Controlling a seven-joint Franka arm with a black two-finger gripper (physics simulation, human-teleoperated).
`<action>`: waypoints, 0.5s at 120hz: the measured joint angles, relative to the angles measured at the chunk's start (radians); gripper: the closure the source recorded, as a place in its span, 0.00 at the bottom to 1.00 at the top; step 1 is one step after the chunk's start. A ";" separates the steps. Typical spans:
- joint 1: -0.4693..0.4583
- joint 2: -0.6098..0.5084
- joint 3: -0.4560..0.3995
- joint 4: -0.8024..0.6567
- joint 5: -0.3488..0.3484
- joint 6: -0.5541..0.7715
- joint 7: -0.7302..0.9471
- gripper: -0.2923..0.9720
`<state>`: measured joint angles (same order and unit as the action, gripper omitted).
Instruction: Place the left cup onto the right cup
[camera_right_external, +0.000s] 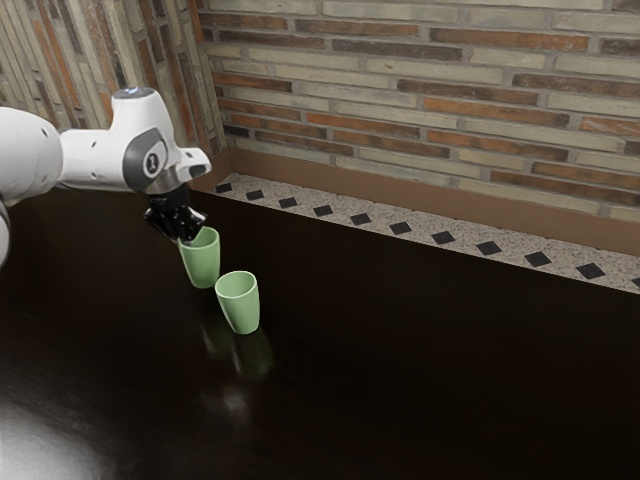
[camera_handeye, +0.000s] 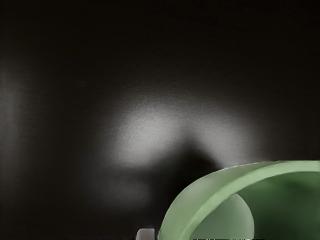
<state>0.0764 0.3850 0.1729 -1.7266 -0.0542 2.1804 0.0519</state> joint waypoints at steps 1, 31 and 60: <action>-0.002 -0.004 0.000 0.000 0.000 -0.003 -0.001 0.85; -0.047 -0.103 -0.011 -0.006 0.007 -0.110 -0.054 0.85; -0.078 -0.194 -0.021 -0.029 0.010 -0.204 -0.125 0.85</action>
<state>-0.0021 0.1911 0.1518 -1.7560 -0.0443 1.9759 -0.0727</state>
